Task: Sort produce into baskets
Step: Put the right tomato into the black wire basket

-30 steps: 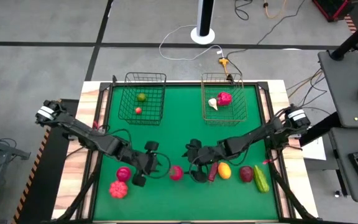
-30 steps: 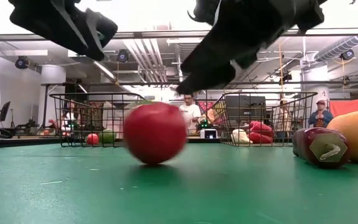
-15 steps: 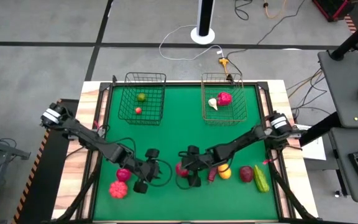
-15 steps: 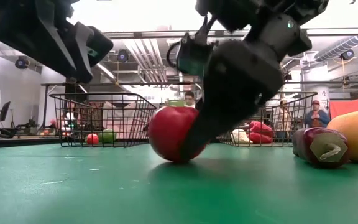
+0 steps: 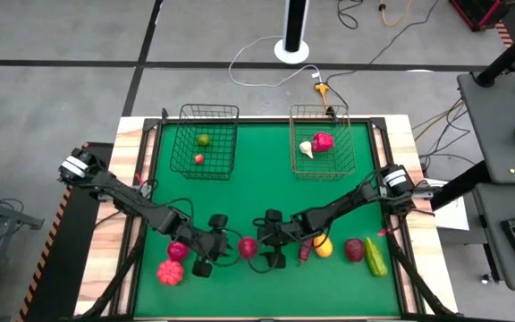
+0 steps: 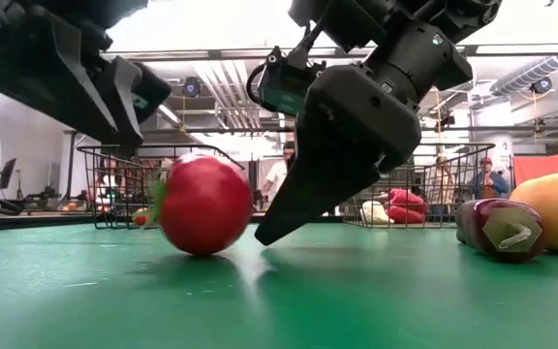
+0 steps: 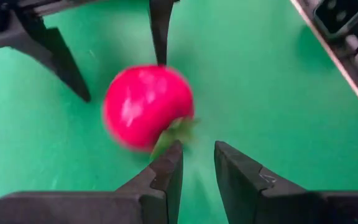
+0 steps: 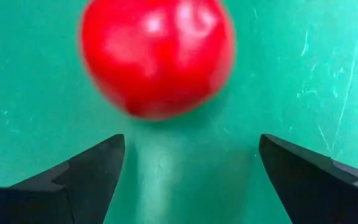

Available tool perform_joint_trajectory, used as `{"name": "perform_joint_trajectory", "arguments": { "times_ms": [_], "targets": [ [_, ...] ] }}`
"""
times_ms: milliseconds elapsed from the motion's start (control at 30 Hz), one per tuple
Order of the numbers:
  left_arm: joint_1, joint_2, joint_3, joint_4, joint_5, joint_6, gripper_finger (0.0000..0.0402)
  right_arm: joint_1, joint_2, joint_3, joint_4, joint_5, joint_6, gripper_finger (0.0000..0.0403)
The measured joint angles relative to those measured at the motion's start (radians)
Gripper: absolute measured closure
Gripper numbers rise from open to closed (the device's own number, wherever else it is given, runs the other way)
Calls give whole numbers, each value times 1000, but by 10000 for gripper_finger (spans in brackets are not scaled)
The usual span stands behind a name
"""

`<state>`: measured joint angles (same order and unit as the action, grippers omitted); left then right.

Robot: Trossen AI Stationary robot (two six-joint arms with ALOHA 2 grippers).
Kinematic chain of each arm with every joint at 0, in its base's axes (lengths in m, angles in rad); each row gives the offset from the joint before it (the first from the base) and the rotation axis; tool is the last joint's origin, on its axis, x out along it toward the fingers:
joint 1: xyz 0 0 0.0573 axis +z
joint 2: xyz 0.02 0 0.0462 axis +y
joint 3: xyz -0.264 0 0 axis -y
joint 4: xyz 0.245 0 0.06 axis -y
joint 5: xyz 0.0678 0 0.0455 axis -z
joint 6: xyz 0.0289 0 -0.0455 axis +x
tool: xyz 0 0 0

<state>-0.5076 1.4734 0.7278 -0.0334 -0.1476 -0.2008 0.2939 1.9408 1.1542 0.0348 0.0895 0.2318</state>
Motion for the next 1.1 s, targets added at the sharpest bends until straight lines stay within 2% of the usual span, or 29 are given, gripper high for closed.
{"name": "perform_joint_trajectory", "arguments": {
  "times_ms": [233, 400, 567, 633, 700, 867, 1100],
  "targets": [
    [12, 0, -145, 301, 0, 0, 326, 0, -2, 2, 6, 15, -45, 39],
    [32, 0, -191, 337, -4, -18, 326, 0, -3, 60, -107, 91, -98, 39],
    [37, 0, -194, 337, -59, 4, 326, -2, -7, 177, -389, 221, -157, 39],
    [39, 3, -192, 339, -88, 24, 326, -7, -7, 207, -434, 248, -176, 39],
    [44, 9, -192, 344, -114, 40, 326, -18, -7, 224, -422, 235, -198, 39],
    [60, 42, -193, 364, -125, 43, 326, -48, -6, 233, -398, 114, -192, 39],
    [64, 92, -190, 375, -120, 17, 326, -68, -18, 228, -431, 149, -199, 39]
  ]
}}
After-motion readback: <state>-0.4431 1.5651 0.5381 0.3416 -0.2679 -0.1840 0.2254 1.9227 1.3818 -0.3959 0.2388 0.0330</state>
